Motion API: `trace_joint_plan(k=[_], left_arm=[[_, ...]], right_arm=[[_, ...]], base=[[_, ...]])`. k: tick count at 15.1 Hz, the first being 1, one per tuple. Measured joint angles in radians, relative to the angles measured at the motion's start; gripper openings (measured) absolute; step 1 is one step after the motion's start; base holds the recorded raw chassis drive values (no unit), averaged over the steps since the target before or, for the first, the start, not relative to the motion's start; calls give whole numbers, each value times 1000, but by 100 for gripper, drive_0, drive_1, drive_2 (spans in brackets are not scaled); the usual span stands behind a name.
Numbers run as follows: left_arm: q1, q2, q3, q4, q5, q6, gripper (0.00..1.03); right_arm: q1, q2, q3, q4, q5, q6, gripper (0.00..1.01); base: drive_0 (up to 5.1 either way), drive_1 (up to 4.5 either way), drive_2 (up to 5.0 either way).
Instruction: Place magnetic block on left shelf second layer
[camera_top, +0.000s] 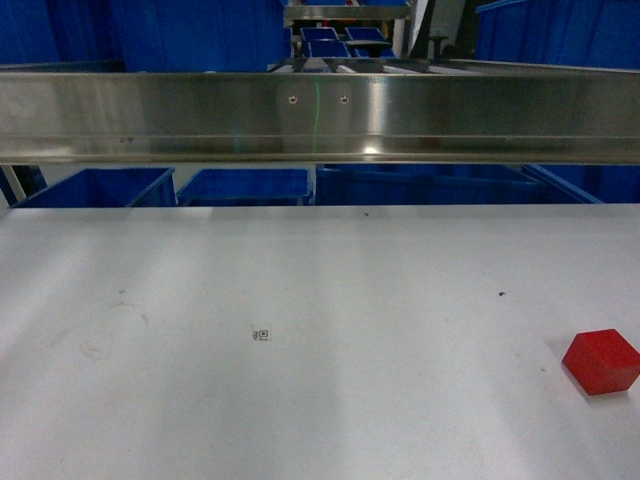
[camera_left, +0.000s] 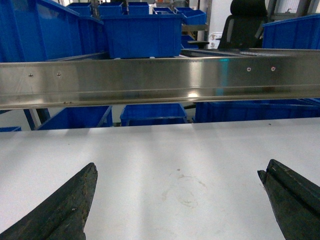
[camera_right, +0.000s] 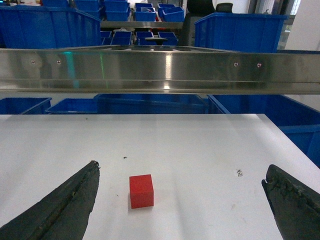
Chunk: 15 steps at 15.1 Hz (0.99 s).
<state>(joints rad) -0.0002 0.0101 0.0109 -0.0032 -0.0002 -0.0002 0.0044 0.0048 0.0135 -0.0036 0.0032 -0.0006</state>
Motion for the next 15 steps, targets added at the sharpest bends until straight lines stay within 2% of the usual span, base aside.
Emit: trace_joint_plan(k=[15], left_arm=[[0, 0, 0, 0, 0, 0, 98]], right_arm=[[0, 0, 0, 0, 0, 0, 98]], base=[[0, 0, 0]])
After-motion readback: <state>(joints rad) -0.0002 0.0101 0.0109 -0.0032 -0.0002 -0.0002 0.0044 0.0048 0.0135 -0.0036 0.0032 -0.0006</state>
